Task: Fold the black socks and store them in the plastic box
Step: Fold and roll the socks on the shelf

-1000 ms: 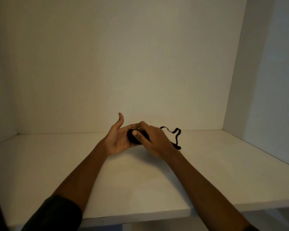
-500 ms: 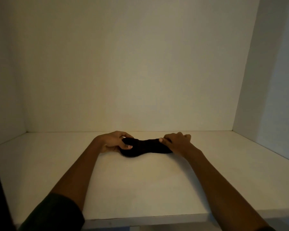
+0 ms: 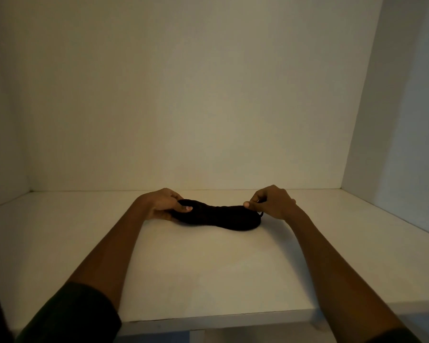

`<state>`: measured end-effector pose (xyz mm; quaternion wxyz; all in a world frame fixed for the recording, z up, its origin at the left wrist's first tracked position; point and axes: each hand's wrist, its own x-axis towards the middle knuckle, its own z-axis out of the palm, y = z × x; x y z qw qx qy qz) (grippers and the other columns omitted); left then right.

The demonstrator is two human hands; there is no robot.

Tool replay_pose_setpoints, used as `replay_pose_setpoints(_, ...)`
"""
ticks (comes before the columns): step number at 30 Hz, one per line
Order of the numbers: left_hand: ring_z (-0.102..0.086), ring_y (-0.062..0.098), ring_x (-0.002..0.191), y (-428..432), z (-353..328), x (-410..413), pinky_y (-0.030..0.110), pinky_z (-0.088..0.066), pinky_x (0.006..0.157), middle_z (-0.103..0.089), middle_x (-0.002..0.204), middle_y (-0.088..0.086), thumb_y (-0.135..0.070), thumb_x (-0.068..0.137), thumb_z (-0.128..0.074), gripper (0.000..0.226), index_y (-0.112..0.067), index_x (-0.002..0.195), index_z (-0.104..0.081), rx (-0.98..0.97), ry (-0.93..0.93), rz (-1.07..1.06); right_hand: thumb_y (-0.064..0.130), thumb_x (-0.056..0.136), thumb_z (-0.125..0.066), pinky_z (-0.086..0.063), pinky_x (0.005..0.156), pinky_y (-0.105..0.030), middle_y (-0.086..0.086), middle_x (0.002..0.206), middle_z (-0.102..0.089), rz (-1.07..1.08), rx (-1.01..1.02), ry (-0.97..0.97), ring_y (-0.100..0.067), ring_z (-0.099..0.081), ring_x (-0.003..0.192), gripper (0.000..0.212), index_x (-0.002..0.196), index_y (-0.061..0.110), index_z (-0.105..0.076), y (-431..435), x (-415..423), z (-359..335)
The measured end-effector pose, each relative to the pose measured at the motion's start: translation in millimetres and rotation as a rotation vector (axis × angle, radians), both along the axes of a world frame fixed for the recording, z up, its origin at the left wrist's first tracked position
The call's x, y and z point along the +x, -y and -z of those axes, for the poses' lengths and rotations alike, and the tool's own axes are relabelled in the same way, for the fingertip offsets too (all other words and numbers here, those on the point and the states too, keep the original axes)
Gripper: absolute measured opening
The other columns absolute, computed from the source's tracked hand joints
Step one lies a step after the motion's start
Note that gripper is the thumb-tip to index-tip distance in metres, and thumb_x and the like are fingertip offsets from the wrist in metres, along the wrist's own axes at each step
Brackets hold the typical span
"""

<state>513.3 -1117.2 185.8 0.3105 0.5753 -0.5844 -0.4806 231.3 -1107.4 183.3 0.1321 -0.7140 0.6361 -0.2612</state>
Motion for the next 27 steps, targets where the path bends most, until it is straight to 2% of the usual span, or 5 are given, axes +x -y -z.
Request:
replay_pose_setpoints(5,-0.067,0.012,0.056,-2,-4,7,0.019,-0.054,0.047,-0.067,0.085,0.005,-0.017,0.078,-0.076,0.019,-0.009,0.091,-0.065,0.025,0.130,-0.060,0.037,0.076,-0.074,-0.043,0.099,-0.051,0.016,0.079,-0.070,-0.030,0.036,0.130,-0.015,-0.064,0.098,0.017,0.061,0.036,-0.067,2,-3,2)
replay_pose_setpoints(12,-0.073,0.012,0.062,0,4,17,0.022,-0.060,0.062,-0.075,0.078,0.009,0.003,0.086,-0.061,0.005,0.002,0.088,-0.065,0.087,-0.197,-0.033,0.038,0.077,-0.074,-0.041,0.085,-0.028,-0.003,0.096,-0.068,0.002,0.118,0.341,-0.017,-0.058,0.095,0.032,0.093,0.010,-0.073,0,-5,-2)
replay_pose_setpoints(17,-0.069,0.009,0.051,-4,1,6,0.017,-0.055,0.049,-0.068,0.082,0.008,-0.009,0.082,-0.071,0.007,-0.008,0.086,-0.066,0.020,0.040,-0.077,0.047,0.074,-0.073,-0.040,0.087,-0.035,0.000,0.072,-0.054,0.101,0.194,0.307,-0.021,-0.050,0.087,0.043,0.055,0.012,-0.054,0,-8,-3)
replay_pose_setpoints(20,-0.068,0.008,0.049,-4,2,3,0.017,-0.055,0.048,-0.067,0.084,0.009,-0.011,0.081,-0.073,0.011,-0.008,0.088,-0.065,0.008,0.060,-0.091,0.043,0.076,-0.073,-0.036,0.066,-0.028,-0.001,0.064,-0.042,0.153,0.173,0.300,-0.022,-0.044,0.080,0.055,0.051,0.014,-0.034,-3,-11,-5)
replay_pose_setpoints(27,-0.068,0.008,0.051,-7,2,3,0.017,-0.056,0.050,-0.068,0.085,0.009,-0.012,0.080,-0.073,0.020,-0.007,0.098,-0.064,-0.003,0.084,-0.100,0.036,0.067,-0.083,-0.054,0.060,-0.028,-0.010,0.075,-0.064,0.202,0.140,0.466,-0.019,-0.061,0.061,0.044,0.057,0.009,-0.050,-3,-19,-4)
